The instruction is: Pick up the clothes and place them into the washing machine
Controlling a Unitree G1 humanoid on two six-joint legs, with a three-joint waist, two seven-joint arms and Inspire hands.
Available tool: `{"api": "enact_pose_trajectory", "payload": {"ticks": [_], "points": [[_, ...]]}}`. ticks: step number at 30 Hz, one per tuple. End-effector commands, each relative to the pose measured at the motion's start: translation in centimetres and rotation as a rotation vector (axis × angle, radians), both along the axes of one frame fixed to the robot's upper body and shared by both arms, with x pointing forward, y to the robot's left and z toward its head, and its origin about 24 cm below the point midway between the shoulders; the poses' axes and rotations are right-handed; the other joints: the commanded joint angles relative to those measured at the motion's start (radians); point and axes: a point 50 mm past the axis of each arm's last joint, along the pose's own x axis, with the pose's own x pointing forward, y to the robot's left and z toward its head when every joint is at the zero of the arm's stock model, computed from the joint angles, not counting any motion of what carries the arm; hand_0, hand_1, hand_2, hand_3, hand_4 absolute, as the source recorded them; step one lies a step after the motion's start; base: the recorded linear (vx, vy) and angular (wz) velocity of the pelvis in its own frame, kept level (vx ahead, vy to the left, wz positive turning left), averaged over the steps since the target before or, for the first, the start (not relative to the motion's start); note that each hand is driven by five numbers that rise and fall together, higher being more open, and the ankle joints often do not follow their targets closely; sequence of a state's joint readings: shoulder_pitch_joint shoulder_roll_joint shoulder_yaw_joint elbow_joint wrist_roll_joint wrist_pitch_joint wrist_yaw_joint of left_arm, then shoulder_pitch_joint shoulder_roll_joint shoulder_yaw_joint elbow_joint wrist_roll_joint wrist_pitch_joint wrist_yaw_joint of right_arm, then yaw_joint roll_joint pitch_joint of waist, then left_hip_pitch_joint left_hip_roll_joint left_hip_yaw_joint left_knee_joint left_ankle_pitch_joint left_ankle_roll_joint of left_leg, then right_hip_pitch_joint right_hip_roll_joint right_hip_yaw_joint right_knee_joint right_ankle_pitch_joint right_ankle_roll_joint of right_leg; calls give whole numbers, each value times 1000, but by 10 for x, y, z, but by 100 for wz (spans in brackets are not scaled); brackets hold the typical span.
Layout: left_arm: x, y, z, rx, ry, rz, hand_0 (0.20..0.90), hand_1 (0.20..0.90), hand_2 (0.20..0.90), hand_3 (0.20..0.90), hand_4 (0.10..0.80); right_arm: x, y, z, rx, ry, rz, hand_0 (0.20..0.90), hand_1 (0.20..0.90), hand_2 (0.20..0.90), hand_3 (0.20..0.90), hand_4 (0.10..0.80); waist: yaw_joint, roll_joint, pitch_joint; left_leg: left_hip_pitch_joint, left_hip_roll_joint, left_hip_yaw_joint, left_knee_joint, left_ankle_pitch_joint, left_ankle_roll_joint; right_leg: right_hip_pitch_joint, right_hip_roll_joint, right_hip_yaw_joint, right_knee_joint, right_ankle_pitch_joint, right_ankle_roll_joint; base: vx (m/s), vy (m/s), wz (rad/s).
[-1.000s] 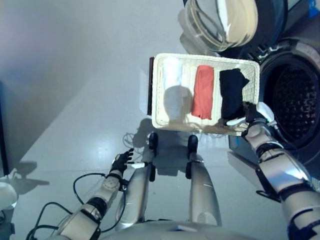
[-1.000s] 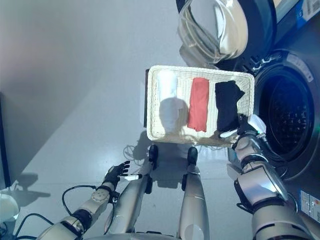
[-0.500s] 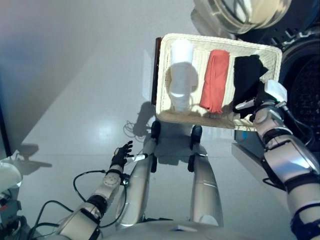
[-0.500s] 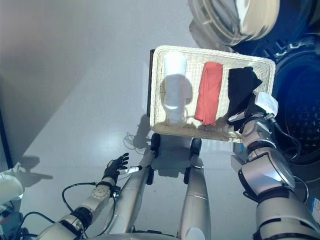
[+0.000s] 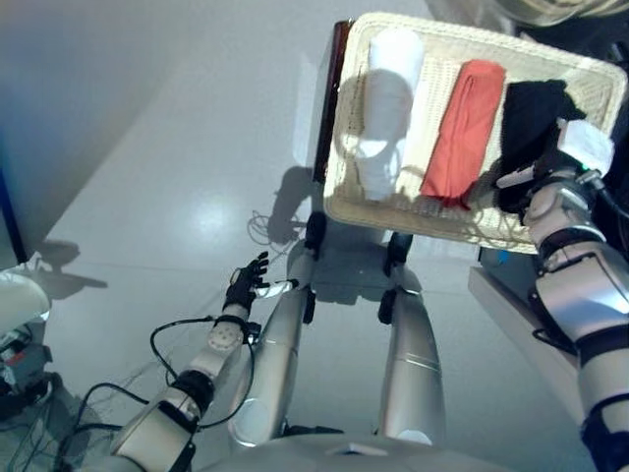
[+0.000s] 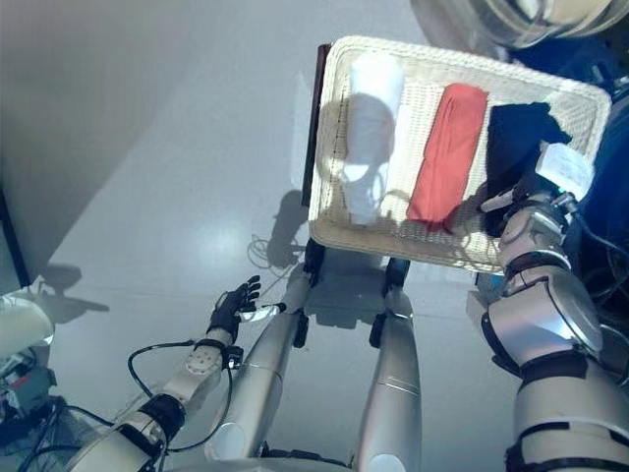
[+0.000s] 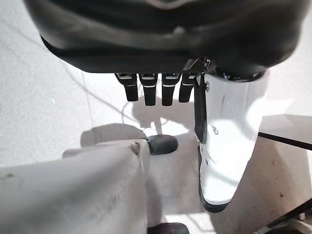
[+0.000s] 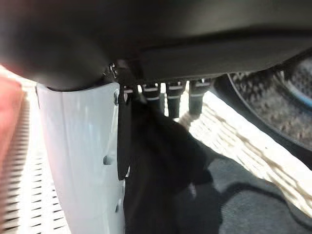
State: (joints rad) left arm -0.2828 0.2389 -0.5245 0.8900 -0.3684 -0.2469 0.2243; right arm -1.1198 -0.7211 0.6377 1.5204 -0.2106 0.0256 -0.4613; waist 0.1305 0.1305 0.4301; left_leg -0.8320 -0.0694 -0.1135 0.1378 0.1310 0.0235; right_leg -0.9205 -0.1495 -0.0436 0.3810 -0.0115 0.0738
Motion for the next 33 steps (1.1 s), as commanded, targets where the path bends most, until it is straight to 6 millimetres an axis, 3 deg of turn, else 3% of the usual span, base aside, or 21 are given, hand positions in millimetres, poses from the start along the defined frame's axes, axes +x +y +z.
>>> {"api": "enact_pose_trajectory", "payload": {"ticks": [1,8,24,33], "points": [[-13,17,-5,11,5,73,900,900,900,900,800,-4,-16,40,-167,-19,-10,200,200,200,200,300,9,38,5,-75,-29,-5,119,-68,-62,51,13,-20,-52,32,-21,-12,31,-2],[-16,22,-11,19,36,117,900,900,900,900,800,14,14,42,-146,-65,71,200,200,200,200,300,-6,39,13,-85,-27,5,132,-70,-63,38,16,-9,-52,44,-18,-13,19,-7],[-26,30,-24,80,106,121,900,900,900,900,800,17,21,24,-32,-93,100,200,200,200,200,300,-25,29,9,-39,-21,22,130,-68,-65,87,19,-7,-81,69,-12,-3,-2,-2],[-37,39,-31,108,138,144,900,900,900,900,800,6,18,-8,365,-348,62,200,200,200,200,300,-53,-15,-33,116,-5,32,57,-60,-69,270,19,-20,-202,109,4,23,-17,-5]]}}
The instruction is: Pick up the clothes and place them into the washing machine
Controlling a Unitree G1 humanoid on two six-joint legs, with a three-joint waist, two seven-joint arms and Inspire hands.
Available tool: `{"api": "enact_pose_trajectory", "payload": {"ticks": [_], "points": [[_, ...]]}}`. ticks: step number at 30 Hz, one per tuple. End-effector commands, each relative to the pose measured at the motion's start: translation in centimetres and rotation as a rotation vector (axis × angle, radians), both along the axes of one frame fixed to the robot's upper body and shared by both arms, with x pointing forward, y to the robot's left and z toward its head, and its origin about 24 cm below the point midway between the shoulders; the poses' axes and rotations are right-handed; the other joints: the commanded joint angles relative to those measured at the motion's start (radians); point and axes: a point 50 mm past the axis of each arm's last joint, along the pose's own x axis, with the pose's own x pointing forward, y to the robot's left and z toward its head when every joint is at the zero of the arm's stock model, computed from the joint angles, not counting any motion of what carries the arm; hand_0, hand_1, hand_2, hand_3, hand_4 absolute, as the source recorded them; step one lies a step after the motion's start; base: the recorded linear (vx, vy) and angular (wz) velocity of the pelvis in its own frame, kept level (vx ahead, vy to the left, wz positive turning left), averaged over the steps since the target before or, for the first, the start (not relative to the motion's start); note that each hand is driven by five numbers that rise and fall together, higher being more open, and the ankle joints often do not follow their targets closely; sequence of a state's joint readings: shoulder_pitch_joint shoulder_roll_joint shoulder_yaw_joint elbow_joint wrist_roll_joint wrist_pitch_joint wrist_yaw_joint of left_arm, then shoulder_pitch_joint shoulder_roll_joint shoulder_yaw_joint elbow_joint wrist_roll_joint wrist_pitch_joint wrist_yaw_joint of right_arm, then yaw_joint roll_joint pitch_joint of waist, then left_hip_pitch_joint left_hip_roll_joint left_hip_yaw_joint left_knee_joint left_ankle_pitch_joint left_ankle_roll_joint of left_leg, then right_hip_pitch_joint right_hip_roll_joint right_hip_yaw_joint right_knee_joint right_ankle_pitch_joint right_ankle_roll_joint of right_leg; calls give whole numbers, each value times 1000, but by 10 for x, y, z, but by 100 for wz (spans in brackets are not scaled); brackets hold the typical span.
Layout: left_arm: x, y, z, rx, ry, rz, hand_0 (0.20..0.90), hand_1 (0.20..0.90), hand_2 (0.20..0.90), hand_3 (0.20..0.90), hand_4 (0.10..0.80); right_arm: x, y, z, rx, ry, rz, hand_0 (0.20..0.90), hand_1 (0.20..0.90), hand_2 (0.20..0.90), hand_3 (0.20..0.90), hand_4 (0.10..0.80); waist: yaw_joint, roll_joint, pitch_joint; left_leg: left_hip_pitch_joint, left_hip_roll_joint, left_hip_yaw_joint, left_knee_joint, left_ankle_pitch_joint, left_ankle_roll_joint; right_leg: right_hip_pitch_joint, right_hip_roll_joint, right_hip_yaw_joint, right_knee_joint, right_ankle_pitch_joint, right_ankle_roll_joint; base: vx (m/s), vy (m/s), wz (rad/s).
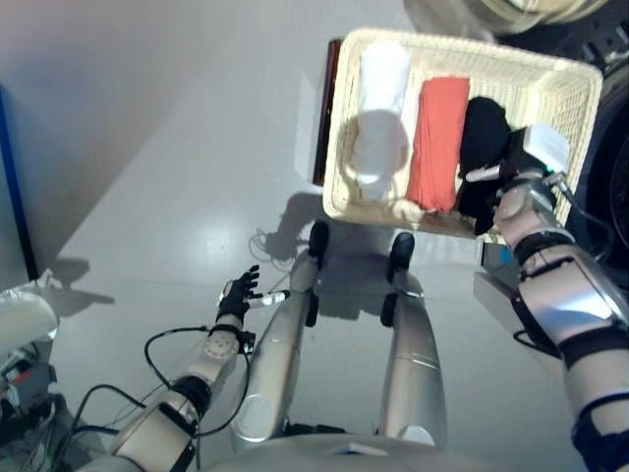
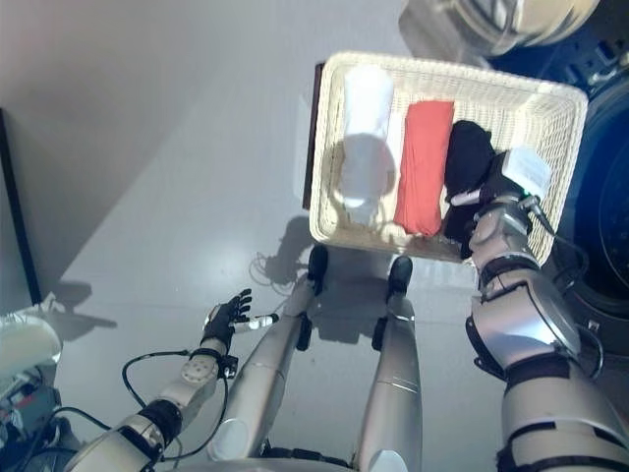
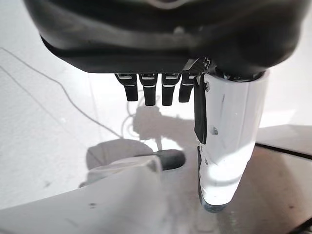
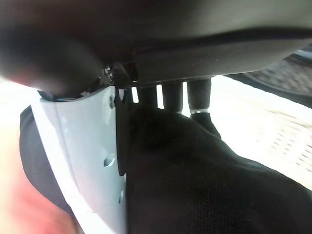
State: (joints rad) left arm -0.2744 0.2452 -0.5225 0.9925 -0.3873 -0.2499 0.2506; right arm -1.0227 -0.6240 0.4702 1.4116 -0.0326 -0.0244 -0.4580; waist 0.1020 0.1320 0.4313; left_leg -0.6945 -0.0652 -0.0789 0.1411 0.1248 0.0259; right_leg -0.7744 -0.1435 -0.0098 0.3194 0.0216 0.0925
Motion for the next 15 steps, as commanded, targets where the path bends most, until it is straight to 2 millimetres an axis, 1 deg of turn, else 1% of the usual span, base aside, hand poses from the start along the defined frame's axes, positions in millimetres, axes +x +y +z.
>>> {"api": "enact_pose_trajectory", "payload": {"ticks": [1,3,4,5,6,8,9,10,11,12,13,14,15], "points": [[-23,21,-14,56,52,71,900,900,900,900,800,-5,-15,24,107,-248,-61,200,200,200,200,300,-27,-19,-38,-7,-8,-3,48,-53,-71,140,13,-54,-152,78,-13,25,-15,-3],[-23,21,-13,57,44,73,900,900,900,900,800,-8,-14,17,209,-311,-89,200,200,200,200,300,-31,-21,-43,14,-6,-2,38,-54,-69,163,13,-53,-168,82,-12,24,-9,-7],[-23,21,-14,57,44,73,900,900,900,900,800,-8,-15,17,209,-311,-89,200,200,200,200,300,-31,-22,-43,15,-6,-2,37,-54,-69,163,13,-53,-168,83,-12,32,-7,-7],[-21,21,-12,61,30,68,900,900,900,900,800,-11,-16,10,334,-380,-131,200,200,200,200,300,-32,-21,-49,31,-4,0,36,-57,-68,185,11,-56,-180,83,-11,31,-12,-7],[-19,19,-9,52,13,63,900,900,900,900,800,-12,-15,8,525,-496,-145,200,200,200,200,300,-33,-18,-50,36,-5,-1,37,-60,-67,190,11,-55,-181,82,-11,41,-17,-7],[-18,20,-8,56,4,60,900,900,900,900,800,-20,-20,-6,683,-582,-200,200,200,200,200,300,-36,-17,-55,45,-4,1,37,-65,-66,200,11,-53,-182,78,-10,20,-8,-5],[-18,20,-8,57,4,60,900,900,900,900,800,-20,-20,-6,684,-581,-201,200,200,200,200,300,-35,-18,-56,46,-4,2,37,-66,-66,201,11,-53,-183,78,-10,0,0,0],[-16,18,-4,46,-24,55,900,900,900,900,800,-28,-20,-20,897,-739,-265,200,200,200,200,300,-43,-13,-59,52,-7,2,38,-71,-63,205,11,-50,-178,72,-11,0,0,0],[-16,19,-3,49,-31,47,900,900,900,900,800,-30,-20,-24,957,-784,-275,200,200,200,200,300,-44,-9,-61,52,-7,2,38,-73,-62,203,10,-49,-176,70,-11,0,0,0],[-16,19,-3,50,-30,46,900,900,900,900,800,-31,-21,-25,958,-784,-276,200,200,200,200,300,-43,-10,-62,52,-7,2,39,-73,-62,203,10,-49,-176,70,-11,0,0,0],[-19,18,-5,49,-25,50,900,900,900,900,800,-37,-24,-30,1127,-952,-343,200,200,200,200,300,-47,-2,-66,52,-10,1,40,-79,-60,202,10,-45,-175,63,-12,0,0,0],[-19,17,-6,43,-23,53,900,900,900,900,800,-37,-23,-28,1212,-1049,-356,200,200,200,200,300,-48,4,-69,51,-10,2,40,-81,-59,199,10,-42,-174,62,-12,-2,20,-4],[-19,16,-6,36,-23,58,900,900,900,900,800,-40,-24,-32,1268,-1103,-375,200,200,200,200,300,-50,8,-70,50,-11,4,40,-83,-58,196,10,-39,-173,60,-12,-11,24,-5]]}}
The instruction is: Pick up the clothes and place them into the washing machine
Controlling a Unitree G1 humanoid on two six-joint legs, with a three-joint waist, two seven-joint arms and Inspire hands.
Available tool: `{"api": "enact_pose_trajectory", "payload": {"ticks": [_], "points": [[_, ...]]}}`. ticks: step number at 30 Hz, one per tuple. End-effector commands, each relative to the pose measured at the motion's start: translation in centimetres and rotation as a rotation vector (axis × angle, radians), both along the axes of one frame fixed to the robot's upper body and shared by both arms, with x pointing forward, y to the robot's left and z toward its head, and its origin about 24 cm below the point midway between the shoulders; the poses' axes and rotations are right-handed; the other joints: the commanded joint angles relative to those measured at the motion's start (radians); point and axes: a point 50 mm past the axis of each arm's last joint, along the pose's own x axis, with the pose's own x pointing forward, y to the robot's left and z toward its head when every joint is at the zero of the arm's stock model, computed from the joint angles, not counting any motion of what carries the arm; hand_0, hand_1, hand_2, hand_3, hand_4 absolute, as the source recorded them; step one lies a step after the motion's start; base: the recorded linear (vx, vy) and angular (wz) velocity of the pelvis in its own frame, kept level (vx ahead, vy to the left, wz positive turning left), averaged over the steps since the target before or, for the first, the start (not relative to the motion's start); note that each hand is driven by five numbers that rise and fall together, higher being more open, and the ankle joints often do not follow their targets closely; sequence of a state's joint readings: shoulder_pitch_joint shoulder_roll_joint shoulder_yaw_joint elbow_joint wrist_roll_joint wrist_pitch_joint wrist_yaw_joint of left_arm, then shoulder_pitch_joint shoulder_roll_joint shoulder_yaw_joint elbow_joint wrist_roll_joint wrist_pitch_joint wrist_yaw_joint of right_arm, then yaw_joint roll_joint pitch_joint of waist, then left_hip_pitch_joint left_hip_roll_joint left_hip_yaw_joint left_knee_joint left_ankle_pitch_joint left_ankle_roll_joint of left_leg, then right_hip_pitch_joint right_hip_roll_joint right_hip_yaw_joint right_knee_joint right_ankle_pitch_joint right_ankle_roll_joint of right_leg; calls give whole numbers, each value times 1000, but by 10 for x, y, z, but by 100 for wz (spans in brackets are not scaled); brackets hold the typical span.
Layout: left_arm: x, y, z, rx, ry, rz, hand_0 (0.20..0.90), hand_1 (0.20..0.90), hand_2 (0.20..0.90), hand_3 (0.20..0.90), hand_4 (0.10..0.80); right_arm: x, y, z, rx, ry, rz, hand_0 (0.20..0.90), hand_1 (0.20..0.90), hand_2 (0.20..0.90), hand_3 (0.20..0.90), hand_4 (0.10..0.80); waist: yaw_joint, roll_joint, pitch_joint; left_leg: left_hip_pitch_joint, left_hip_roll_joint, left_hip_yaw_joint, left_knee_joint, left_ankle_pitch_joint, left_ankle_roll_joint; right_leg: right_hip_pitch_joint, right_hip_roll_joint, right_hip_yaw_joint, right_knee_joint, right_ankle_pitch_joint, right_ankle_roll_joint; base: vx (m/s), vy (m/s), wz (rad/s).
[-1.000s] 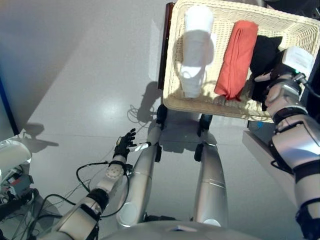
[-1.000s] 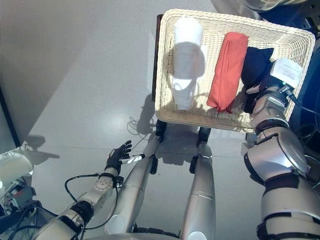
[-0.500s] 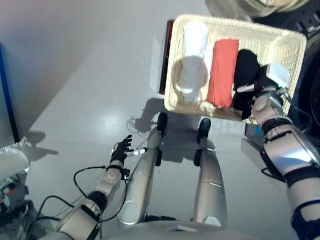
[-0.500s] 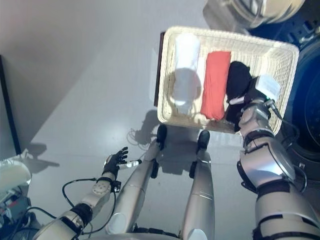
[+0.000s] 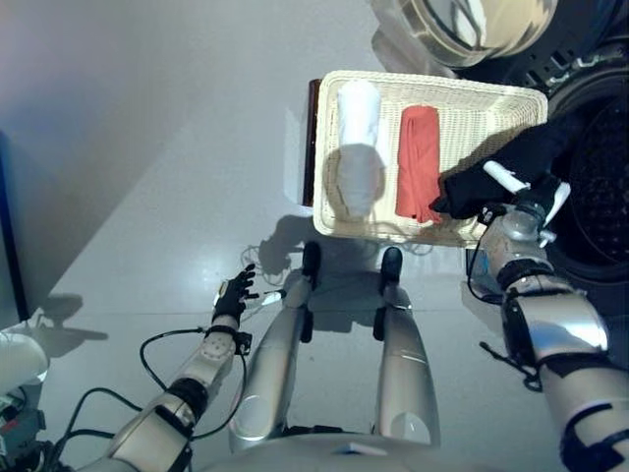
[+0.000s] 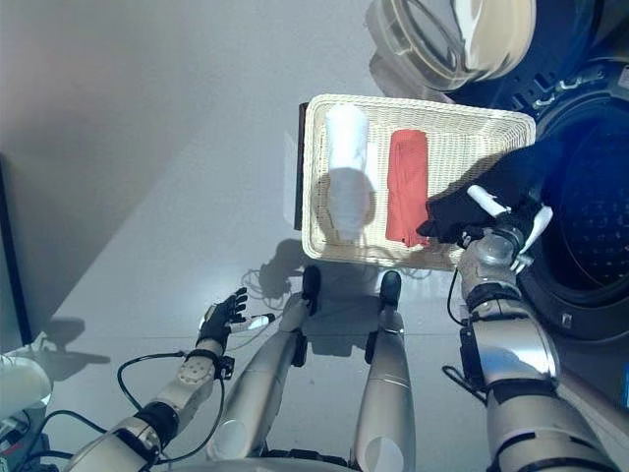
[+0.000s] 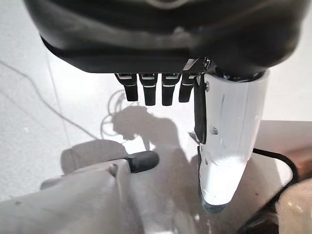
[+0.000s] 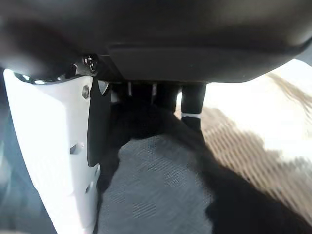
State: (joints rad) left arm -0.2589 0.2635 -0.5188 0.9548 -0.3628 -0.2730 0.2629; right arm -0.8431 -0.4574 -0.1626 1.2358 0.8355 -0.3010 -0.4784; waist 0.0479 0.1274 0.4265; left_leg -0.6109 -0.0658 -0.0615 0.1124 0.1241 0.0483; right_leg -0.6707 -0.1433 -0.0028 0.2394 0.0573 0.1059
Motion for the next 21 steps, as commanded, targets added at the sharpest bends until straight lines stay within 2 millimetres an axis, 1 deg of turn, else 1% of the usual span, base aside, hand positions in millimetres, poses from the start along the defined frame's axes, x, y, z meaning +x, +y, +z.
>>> {"api": "enact_pose_trajectory", "payload": {"ticks": [1,2,3,6,7,11,12,13,14,15,16,17,18,19,20,21], "points": [[-22,12,-13,13,32,70,900,900,900,900,800,-21,-31,17,108,-323,-219,200,200,200,200,300,4,18,-67,-37,-11,-12,71,-85,-79,87,10,-43,-90,21,-26,-12,24,-6],[-25,9,-15,7,42,67,900,900,900,900,800,-22,-31,16,174,-382,-249,200,200,200,200,300,1,26,-69,-40,-13,-11,73,-88,-79,81,10,-42,-85,18,-26,-41,20,-7],[-24,10,-15,5,40,70,900,900,900,900,800,-23,-31,16,175,-395,-254,200,200,200,200,300,0,30,-67,-48,-14,-10,77,-79,-78,69,9,-38,-78,24,-27,-27,7,-9],[-28,11,-18,2,60,76,900,900,900,900,800,-21,-35,35,199,-510,-291,200,200,200,200,300,1,46,-61,-83,-16,3,140,-110,-72,23,15,-27,-5,-10,-34,-51,29,-8],[-31,13,-20,2,71,82,900,900,900,900,800,-20,-38,46,208,-555,-308,200,200,200,200,300,3,52,-59,-105,-15,13,169,-123,-69,1,18,-28,21,-21,-37,-67,41,-7],[-34,13,-23,-8,94,89,900,900,900,900,800,-17,-41,70,162,-604,-318,200,200,200,200,300,8,67,-53,-192,-6,44,352,-199,-62,-97,20,-36,189,-83,-40,-48,21,-18],[-35,14,-23,-11,95,90,900,900,900,900,800,-17,-45,80,143,-626,-313,200,200,200,200,300,6,72,-50,-213,-5,50,413,-226,-60,-123,18,-38,249,-107,-43,-29,23,-17],[-35,13,-24,-16,97,91,900,900,900,900,800,-17,-47,86,122,-629,-310,200,200,200,200,300,4,77,-51,-239,0,54,467,-256,-61,-154,14,-38,305,-133,-45,82,18,-14],[-37,14,-25,-15,105,96,900,900,900,900,800,-18,-49,91,113,-640,-315,200,200,200,200,300,1,80,-56,-242,-1,50,508,-301,-62,-159,14,-31,348,-170,-42,-8,8,-3],[-37,14,-25,-15,107,97,900,900,900,900,800,-17,-50,99,101,-654,-320,200,200,200,200,300,-6,85,-53,-278,3,63,560,-305,-61,-193,8,-31,395,-172,-48,0,0,0],[-38,15,-26,-14,112,97,900,900,900,900,800,-18,-52,103,87,-655,-320,200,200,200,200,300,-9,88,-58,-291,11,65,581,-317,-63,-207,7,-32,419,-190,-49,10,-3,4],[-40,16,-27,-13,117,103,900,900,900,900,800,-20,-54,106,73,-657,-323,200,200,200,200,300,-11,89,-66,-286,11,60,602,-353,-65,-205,7,-26,442,-223,-48,120,-12,0],[-43,18,-29,-9,127,111,900,900,900,900,800,-21,-58,113,56,-668,-330,200,200,200,200,300,-13,90,-66,-296,12,62,635,-375,-62,-216,7,-22,477,-240,-49,114,-9,-1],[-45,21,-30,-1,135,117,900,900,900,900,800,-22,-61,123,32,-685,-335,200,200,200,200,300,-12,94,-65,-307,12,65,657,-387,-60,-231,6,-20,505,-250,-52,0,0,0],[-44,20,-30,-4,134,117,900,900,900,900,800,-22,-61,124,30,-686,-335,200,200,200,200,300,-12,95,-64,-311,13,66,663,-390,-60,-235,6,-19,511,-254,-52,0,0,0],[-47,20,-31,-9,139,126,900,900,900,900,800,-25,-64,132,5,-695,-347,200,200,200,200,300,-13,101,-65,-320,17,70,682,-403,-58,-251,4,-17,537,-270,-58,0,0,0]]}}
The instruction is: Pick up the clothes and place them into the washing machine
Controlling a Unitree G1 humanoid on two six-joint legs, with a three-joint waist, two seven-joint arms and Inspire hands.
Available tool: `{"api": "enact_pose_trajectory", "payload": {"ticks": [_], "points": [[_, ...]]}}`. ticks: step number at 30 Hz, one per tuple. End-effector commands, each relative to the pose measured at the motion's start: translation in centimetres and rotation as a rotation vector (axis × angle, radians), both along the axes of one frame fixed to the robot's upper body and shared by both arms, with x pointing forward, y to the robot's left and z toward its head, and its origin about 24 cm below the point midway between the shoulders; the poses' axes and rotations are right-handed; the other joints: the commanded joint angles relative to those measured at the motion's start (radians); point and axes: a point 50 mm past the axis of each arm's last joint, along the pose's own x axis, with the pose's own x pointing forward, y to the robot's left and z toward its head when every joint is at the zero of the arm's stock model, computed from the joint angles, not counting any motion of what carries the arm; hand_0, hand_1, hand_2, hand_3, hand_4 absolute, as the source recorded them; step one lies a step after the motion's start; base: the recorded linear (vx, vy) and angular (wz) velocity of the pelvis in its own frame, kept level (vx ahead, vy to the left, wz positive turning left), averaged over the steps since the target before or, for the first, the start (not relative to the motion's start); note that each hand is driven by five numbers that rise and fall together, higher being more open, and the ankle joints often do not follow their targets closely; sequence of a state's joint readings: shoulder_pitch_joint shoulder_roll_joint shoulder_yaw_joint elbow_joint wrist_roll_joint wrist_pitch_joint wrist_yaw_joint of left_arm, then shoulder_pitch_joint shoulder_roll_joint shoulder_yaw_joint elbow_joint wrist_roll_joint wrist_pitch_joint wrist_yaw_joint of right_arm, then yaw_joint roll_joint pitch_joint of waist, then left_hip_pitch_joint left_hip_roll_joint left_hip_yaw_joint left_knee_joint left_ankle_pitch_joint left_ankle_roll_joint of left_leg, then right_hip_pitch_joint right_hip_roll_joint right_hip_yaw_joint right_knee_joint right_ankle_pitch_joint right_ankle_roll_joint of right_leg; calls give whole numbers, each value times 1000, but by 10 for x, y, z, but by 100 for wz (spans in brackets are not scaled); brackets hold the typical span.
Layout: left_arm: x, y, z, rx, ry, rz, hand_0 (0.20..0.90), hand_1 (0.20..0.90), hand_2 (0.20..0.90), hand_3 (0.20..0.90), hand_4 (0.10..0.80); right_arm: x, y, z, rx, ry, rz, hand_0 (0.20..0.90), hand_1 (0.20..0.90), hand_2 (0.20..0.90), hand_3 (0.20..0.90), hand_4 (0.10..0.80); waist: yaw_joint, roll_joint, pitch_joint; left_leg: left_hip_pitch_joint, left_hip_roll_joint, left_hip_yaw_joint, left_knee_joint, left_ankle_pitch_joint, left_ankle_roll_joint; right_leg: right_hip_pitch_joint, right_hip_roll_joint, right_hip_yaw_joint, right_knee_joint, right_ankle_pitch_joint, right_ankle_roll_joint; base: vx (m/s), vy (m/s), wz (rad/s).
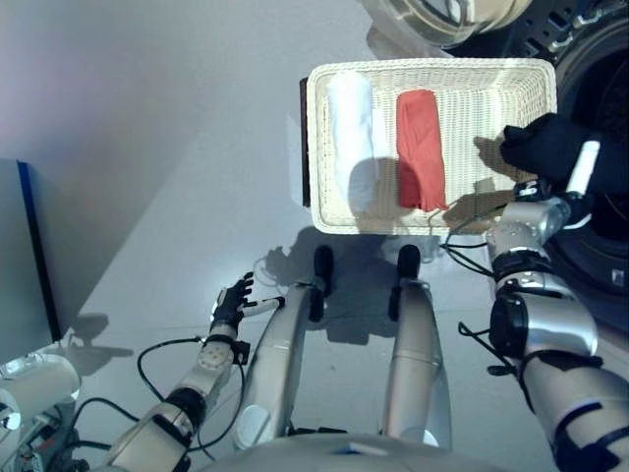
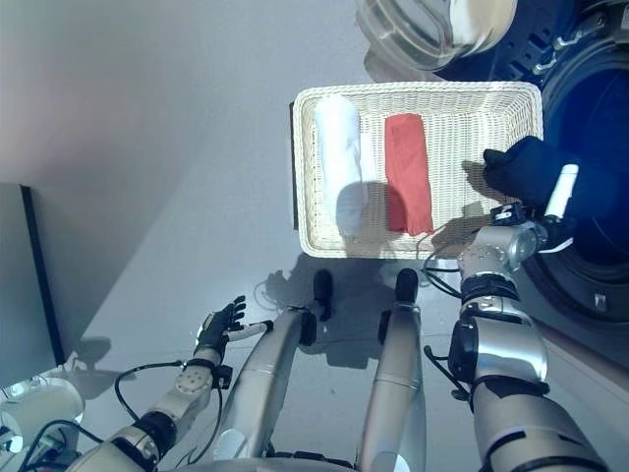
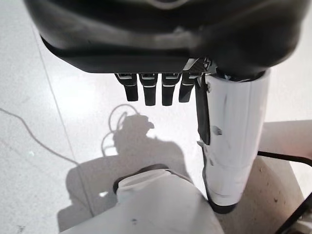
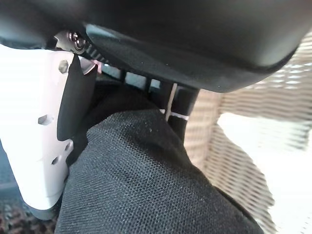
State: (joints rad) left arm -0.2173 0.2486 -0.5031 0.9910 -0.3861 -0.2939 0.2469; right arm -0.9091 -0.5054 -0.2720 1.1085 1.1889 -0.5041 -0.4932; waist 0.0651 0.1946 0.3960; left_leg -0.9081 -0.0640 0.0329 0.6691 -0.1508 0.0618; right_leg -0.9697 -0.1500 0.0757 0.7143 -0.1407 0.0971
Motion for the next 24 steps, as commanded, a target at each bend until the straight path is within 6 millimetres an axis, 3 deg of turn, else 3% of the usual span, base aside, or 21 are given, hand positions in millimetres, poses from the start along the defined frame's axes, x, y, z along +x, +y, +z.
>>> {"api": "enact_pose_trajectory", "payload": {"ticks": [1,4,5,6,10,14,23,24], "points": [[-34,17,-20,18,99,91,900,900,900,900,800,-24,-40,85,-275,-184,-186,200,200,200,200,300,-30,38,-35,-26,13,-22,140,-135,-69,43,14,-92,79,-80,-51,0,0,0],[-45,18,-26,22,131,91,900,900,900,900,800,-31,-45,116,-352,-227,-235,200,200,200,200,300,-25,52,-42,-34,12,-11,155,-149,-66,29,14,-85,96,-89,-56,27,13,-8],[-45,17,-26,20,131,90,900,900,900,900,800,-32,-45,117,-354,-226,-237,200,200,200,200,300,-24,53,-43,-35,12,-10,155,-150,-66,27,14,-85,97,-89,-56,43,10,-12],[-52,18,-29,29,152,85,900,900,900,900,800,-40,-52,133,-394,-237,-287,200,200,200,200,300,-20,63,-56,-34,9,-9,152,-150,-66,21,15,-81,100,-94,-56,42,10,-9],[-62,21,-33,38,169,89,900,900,900,900,800,-58,-61,164,-492,-237,-373,200,200,200,200,300,-16,83,-75,-28,3,1,134,-149,-66,14,13,-66,103,-103,-59,44,33,-3],[-61,21,-30,36,140,80,900,900,900,900,800,-80,-74,204,-607,-214,-466,200,200,200,200,300,-6,103,-93,-21,-5,18,88,-135,-63,10,8,-49,72,-91,-60,24,30,-8],[-64,22,-28,62,123,56,900,900,900,900,800,-129,-103,246,-705,-47,-701,200,200,200,200,300,4,115,-134,-8,-4,34,14,-107,-61,-7,26,-23,23,-67,-70,20,3,-6],[-63,21,-28,58,119,61,900,900,900,900,800,-135,-105,253,-719,-33,-721,200,200,200,200,300,2,117,-132,-19,0,48,-3,-70,-57,-18,26,-25,4,-28,-74,11,-5,-9]]}}
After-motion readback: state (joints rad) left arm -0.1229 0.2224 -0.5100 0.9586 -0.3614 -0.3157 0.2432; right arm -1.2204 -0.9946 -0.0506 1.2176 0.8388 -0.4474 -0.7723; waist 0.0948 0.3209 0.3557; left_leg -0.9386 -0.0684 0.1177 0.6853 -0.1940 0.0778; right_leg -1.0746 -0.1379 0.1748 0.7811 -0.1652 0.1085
